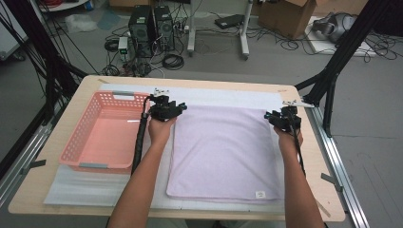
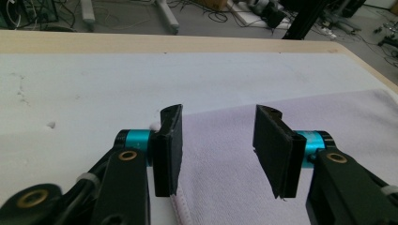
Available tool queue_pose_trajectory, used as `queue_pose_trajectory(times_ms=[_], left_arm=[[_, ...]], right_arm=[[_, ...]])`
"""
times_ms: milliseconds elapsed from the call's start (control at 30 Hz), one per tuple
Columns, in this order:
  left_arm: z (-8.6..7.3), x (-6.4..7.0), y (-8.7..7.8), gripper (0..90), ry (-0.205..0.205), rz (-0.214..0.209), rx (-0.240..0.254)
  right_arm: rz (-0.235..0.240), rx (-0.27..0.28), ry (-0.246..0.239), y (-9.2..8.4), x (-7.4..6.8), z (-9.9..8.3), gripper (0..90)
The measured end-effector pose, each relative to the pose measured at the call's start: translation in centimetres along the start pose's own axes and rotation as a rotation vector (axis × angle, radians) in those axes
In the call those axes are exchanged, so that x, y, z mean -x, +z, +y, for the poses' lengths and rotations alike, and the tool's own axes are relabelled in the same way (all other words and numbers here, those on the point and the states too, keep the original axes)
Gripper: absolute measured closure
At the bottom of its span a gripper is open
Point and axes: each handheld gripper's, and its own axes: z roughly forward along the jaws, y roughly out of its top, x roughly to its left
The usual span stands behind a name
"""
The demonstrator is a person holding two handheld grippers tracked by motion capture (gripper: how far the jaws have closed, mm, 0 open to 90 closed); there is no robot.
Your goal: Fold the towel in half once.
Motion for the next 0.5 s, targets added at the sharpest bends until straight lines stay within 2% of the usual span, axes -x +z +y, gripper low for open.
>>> queue_pose_trajectory(times_ms=[67, 133, 167, 233, 367, 433, 500], left_arm=[[-0.5, 0.3, -0.2, 51.3, -0.004, -0.027, -0.027], [-0.7, 0.7, -0.3, 49.8, 0.011, -0.053, -0.072], [-0.9, 1.2, -0.5, 49.8, 0.034, -0.058, -0.070], [-1.2, 1.7, -1.1, 52.6, 0.032, -0.059, -0.017], [-1.7, 2.3, -1.8, 52.8, 0.037, -0.087, -0.038], [-2.1, 2.7, -2.5, 52.9, 0.041, -0.105, -0.017], [-2.6, 3.0, -3.0, 53.4, 0.055, -0.119, -0.019]], right_arm=[[0.012, -0.006, -0.015, -0.6, -0.1, 0.0, 61.5], [0.022, 0.000, -0.024, -1.2, -0.3, 0.0, 61.4], [0.030, 0.000, -0.021, -1.4, -0.3, 0.0, 61.4], [0.043, -0.008, -0.028, -2.0, -0.4, -0.4, 61.4], [0.066, -0.048, -0.020, -3.0, -0.5, -1.0, 60.6], [0.075, -0.027, -0.043, -3.7, -0.9, -1.4, 62.4], [0.088, -0.031, -0.047, -4.2, -1.1, -1.8, 62.6]])
